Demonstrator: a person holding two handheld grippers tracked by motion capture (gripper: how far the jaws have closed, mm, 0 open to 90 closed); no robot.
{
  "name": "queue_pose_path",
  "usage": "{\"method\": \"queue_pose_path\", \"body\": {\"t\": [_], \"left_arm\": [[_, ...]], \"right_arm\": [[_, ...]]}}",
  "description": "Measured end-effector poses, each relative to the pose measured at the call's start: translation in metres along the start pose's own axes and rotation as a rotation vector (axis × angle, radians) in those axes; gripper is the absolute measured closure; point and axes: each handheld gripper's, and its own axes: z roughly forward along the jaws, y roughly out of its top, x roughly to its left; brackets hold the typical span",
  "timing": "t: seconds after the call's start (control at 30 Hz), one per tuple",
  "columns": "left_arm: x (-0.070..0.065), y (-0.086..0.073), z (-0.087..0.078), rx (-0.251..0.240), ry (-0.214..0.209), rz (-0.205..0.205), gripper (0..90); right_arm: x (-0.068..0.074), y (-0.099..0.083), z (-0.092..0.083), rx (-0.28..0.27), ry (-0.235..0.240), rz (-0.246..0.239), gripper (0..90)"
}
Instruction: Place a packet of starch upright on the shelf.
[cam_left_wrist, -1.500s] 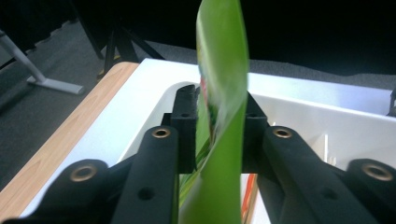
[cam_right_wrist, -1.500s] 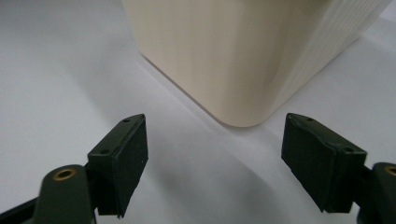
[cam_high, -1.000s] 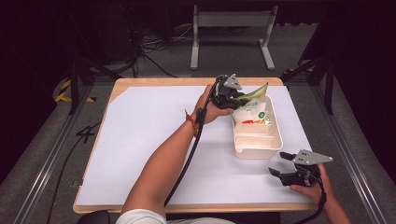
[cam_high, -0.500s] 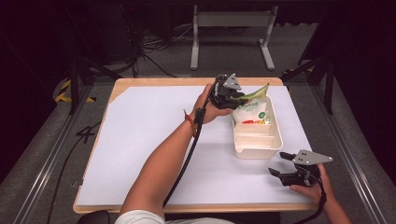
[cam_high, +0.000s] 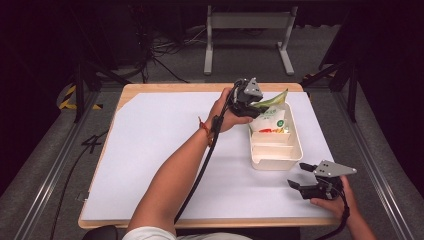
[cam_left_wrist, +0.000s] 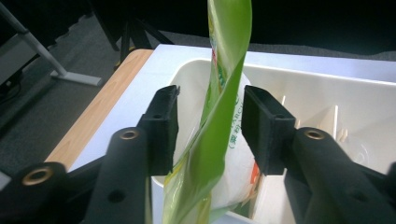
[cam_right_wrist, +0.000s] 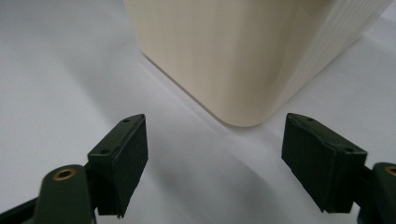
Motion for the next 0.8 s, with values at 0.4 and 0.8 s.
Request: {"method": "queue_pose_path", "body": {"t": [0.4, 0.8], "left_arm": [[-0.003, 0.000, -0.033, -0.016, 0.072, 0.008, 32.1], [-0.015, -0.012, -0.063, -0.020, 0.085, 0.037, 24.7]], "right_arm": [[0.001, 0.001, -0.001, -0.017, -0.004, -0.002, 22.3], [0.003, 0.003, -0.005, -0.047, -0.014, -0.014, 22.1]]}}
